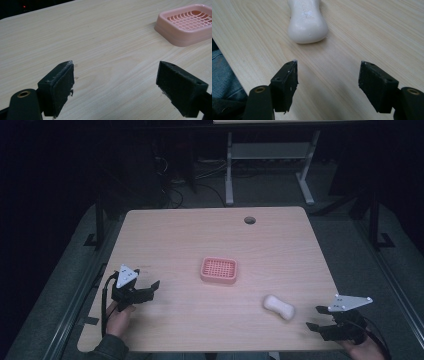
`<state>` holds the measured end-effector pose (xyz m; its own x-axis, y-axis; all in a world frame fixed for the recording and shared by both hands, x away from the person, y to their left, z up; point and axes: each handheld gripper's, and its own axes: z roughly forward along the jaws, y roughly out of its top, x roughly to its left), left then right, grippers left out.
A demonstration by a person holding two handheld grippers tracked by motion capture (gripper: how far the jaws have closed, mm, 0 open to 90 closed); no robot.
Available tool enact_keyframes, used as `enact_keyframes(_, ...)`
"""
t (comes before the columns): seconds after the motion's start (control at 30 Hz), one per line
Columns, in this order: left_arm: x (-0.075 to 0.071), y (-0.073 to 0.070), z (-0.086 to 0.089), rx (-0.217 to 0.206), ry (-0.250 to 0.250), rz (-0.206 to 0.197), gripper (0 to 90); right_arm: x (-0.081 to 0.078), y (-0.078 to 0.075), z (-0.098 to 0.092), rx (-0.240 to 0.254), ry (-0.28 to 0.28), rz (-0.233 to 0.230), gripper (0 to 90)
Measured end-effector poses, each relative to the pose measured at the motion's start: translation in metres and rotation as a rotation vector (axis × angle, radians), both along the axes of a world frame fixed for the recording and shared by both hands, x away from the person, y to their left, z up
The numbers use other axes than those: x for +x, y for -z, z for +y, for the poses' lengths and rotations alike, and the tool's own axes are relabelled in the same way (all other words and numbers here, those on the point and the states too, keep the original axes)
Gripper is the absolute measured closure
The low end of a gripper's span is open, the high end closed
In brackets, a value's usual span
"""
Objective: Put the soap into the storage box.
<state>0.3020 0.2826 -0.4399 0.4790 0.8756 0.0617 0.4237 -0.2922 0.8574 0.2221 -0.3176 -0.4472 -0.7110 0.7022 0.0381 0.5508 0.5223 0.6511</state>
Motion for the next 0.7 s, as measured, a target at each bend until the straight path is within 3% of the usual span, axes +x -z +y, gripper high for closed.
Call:
enact_keyframes(0.2,-0.001,0.0,0.0,-0.003,-0.002,0.001,14.1,0.002,-0.006,0.008,0.018,-0.028,-0.014,30.0)
enact_keyframes(0.7,-0.002,-0.002,0.002,-0.009,-0.004,-0.006,14.0,0.017,-0.017,0.029,-0.037,-0.088,-0.014,29.8)
